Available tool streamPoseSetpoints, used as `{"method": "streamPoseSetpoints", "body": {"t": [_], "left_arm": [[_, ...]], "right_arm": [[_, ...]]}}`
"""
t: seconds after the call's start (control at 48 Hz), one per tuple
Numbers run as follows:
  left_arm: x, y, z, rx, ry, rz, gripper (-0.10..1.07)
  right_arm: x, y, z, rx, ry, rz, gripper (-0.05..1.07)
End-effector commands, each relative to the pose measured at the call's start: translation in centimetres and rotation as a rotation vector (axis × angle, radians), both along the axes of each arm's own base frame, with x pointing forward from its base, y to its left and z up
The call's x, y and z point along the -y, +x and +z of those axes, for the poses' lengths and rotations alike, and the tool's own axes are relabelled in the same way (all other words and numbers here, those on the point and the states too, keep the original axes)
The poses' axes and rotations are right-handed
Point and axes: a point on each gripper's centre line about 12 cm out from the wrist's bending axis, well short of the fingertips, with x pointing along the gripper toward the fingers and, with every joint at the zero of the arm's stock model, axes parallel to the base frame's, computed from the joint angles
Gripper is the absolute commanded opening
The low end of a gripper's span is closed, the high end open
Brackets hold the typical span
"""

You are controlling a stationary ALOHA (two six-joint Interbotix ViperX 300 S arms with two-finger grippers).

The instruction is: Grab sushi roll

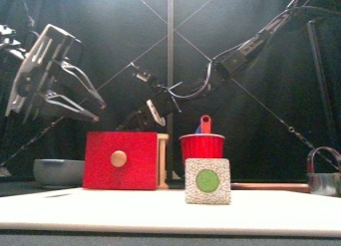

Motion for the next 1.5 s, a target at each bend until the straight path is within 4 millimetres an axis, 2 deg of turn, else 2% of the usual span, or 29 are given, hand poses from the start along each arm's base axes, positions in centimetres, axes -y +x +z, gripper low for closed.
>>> {"method": "streamPoseSetpoints", "body": {"t": [0.0,0.188,0.542,0.812,1.146,1.479], "left_arm": [[-1.5,0.2,1.0,0.021,0.056,0.019,0.69],[-3.4,0.4,0.9,-0.047,0.123,-0.006,0.69],[-4.0,1.1,0.6,-0.085,0.142,-0.045,0.69],[-3.9,2.0,0.0,-0.12,0.129,-0.062,0.69],[-2.7,2.9,-0.6,-0.17,0.07,-0.133,0.69],[-2.7,3.6,0.2,-0.151,0.063,-0.136,0.69]], "right_arm": [[1.0,-0.7,-1.3,-0.05,0.016,-0.031,0.04],[1.0,-0.7,-1.4,-0.052,0.019,-0.033,0.04],[0.9,-0.6,-1.3,-0.047,0.019,-0.032,0.04],[0.9,-0.6,-1.3,-0.047,0.019,-0.032,0.04],[1.0,-0.7,-1.4,-0.05,0.02,-0.034,0.04],[1.0,-0.7,-1.4,-0.052,0.021,-0.034,0.04]]}}
